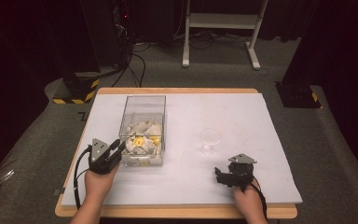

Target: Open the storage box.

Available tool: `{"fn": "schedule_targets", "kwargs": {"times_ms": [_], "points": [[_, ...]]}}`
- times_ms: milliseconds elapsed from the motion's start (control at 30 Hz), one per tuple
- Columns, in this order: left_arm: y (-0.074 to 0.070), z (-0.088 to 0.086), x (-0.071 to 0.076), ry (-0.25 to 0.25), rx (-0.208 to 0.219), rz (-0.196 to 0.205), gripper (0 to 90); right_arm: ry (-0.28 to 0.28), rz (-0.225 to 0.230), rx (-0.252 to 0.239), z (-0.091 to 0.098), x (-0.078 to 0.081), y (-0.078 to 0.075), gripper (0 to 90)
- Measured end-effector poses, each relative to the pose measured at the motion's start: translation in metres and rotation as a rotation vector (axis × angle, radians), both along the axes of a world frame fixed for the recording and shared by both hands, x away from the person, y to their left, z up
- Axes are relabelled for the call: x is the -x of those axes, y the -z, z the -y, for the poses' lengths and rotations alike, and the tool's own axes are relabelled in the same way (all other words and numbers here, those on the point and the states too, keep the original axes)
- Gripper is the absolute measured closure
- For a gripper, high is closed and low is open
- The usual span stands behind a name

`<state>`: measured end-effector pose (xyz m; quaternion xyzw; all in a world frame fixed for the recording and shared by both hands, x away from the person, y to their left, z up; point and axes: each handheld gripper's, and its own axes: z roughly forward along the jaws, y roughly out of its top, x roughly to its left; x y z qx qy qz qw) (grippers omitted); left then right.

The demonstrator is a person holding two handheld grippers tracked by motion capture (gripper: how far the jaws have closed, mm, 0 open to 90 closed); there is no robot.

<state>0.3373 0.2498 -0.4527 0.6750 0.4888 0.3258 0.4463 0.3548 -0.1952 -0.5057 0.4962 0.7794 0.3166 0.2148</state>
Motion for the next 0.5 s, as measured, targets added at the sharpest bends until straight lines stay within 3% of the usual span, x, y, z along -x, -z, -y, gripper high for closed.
{"fn": "schedule_targets", "kwargs": {"times_ms": [500], "points": [[0.0042, -0.0031, 0.005, 0.002, 0.009, 0.001, 75.6, -0.001, -0.001, 0.0, 0.0, 0.0001, 0.0, 10.5]]}}
